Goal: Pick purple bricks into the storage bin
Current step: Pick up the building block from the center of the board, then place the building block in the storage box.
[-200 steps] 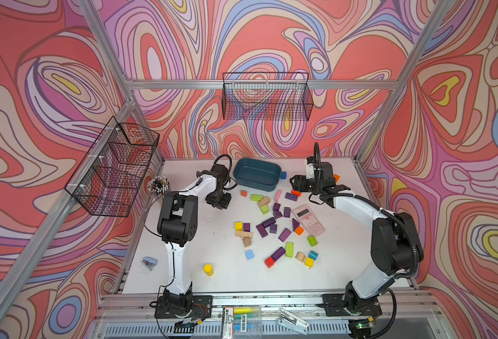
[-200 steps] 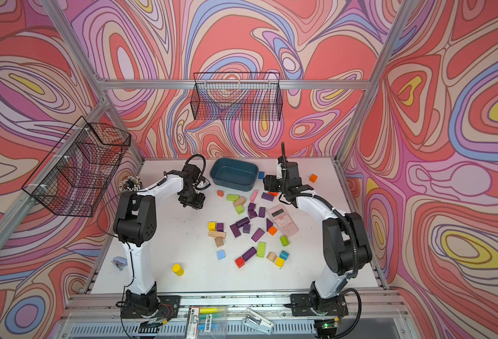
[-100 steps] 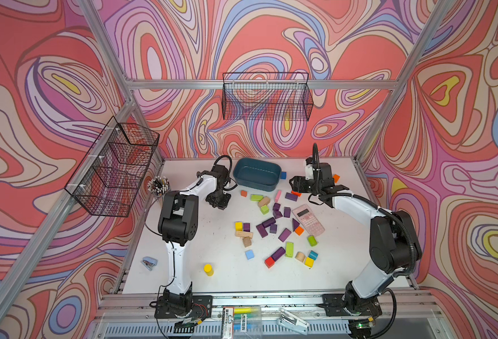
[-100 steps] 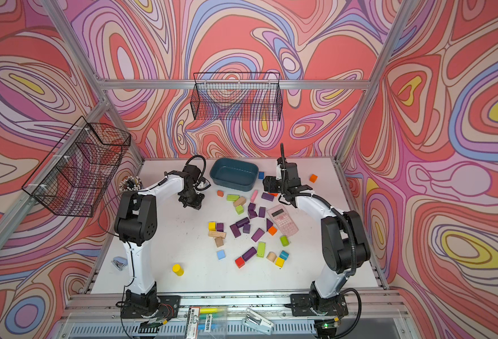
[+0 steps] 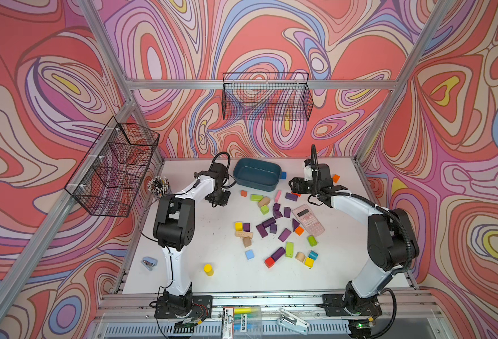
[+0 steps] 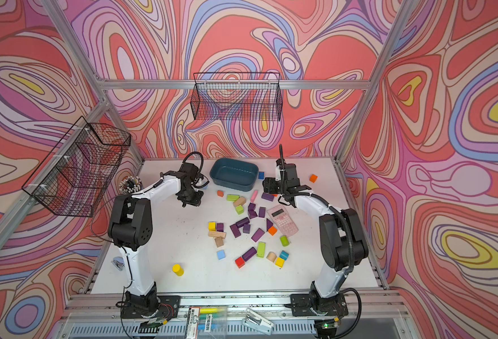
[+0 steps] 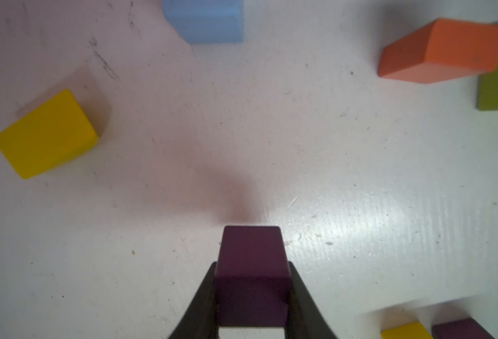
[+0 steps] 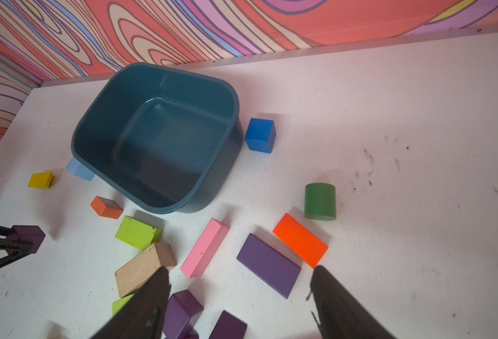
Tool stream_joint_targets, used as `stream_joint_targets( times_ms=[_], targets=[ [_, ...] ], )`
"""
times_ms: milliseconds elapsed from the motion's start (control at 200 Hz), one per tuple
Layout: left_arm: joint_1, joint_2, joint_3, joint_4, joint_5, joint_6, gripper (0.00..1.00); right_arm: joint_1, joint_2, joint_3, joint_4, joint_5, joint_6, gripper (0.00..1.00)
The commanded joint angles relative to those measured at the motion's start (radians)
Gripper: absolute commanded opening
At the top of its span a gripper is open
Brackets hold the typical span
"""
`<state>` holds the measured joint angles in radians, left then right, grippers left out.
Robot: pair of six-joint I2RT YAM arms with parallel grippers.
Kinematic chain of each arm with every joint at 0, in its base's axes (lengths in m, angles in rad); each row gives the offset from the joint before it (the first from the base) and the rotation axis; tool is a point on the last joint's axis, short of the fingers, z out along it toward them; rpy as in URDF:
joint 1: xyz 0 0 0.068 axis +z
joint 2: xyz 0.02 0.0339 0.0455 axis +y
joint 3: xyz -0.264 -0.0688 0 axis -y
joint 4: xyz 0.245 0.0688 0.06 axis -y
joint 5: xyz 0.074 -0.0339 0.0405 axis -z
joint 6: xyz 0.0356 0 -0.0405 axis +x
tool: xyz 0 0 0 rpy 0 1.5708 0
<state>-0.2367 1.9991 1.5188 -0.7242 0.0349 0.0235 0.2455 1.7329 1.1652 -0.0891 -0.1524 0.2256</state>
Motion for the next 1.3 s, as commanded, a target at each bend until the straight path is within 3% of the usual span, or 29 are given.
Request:
stream_joint_targets(
  times_ms=[0, 731, 1297],
  targets=[
    [-0.003, -0.055, -0.021, 0.036, 0.028, -0.027, 0.22, 0.006, 0.017, 0.021, 0.017, -0.008, -0.017, 0.79],
    [-0.006, -0.084, 0.001, 0.298, 0.276, -0.493, 0.21, 0.005, -0.015, 0.002, 0.037, 0.032, -0.058, 0.8],
    [-0.006, 0.027, 0.057, 0.534, 0.35, -0.704, 0.22, 0.004, -0.012, 0.02, 0.034, 0.053, -0.093, 0.8]
  ],
)
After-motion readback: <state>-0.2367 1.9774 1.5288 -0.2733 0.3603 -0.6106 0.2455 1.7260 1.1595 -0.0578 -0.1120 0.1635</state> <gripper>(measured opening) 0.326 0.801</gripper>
